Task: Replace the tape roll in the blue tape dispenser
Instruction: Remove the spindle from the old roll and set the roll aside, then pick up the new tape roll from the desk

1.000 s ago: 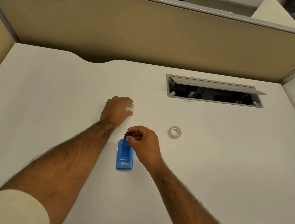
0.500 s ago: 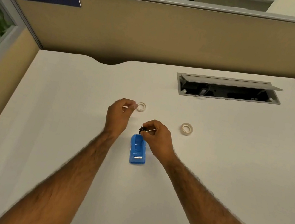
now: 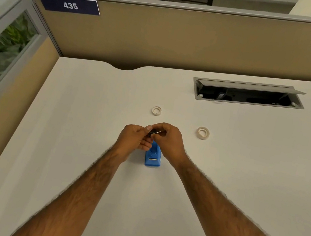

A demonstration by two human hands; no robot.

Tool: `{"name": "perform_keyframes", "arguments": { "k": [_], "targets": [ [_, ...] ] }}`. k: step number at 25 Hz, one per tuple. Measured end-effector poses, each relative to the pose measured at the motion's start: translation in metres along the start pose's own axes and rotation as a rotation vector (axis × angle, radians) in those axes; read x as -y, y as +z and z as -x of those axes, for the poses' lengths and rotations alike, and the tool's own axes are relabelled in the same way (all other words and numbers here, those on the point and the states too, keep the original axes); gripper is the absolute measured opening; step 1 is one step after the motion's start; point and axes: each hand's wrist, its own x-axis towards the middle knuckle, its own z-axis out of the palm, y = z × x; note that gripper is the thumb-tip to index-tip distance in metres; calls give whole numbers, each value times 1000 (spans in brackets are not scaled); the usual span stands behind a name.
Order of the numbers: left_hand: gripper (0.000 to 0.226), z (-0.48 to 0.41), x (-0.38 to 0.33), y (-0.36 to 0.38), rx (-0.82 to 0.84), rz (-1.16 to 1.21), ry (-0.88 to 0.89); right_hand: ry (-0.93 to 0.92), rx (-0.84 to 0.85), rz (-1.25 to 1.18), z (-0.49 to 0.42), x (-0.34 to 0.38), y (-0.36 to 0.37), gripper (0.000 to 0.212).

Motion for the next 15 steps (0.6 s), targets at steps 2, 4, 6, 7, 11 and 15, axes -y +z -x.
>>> {"name": "perform_keyframes", "arguments": {
  "k": [2,4,6,7,11,15],
  "targets": [
    [33,0,1,-3,14,17,20,12,20,-39,1,1,1,22],
    [28,1,0,-5,29,38,50,30,17,-98,4,2,0,19],
    [23,2,-1,-5,34,66,72,61,-1,-144,6,3,0,19],
    [21,2,-1,-6,34,82,75,86,-7,-158,7,3,0,21],
    [22,4,-1,-6,51,124,65,122,5,-164,8,3,-1,23],
    [26,5,0,-8,90,219,4,106,-3,-159,10,3,-4,23]
  ]
}}
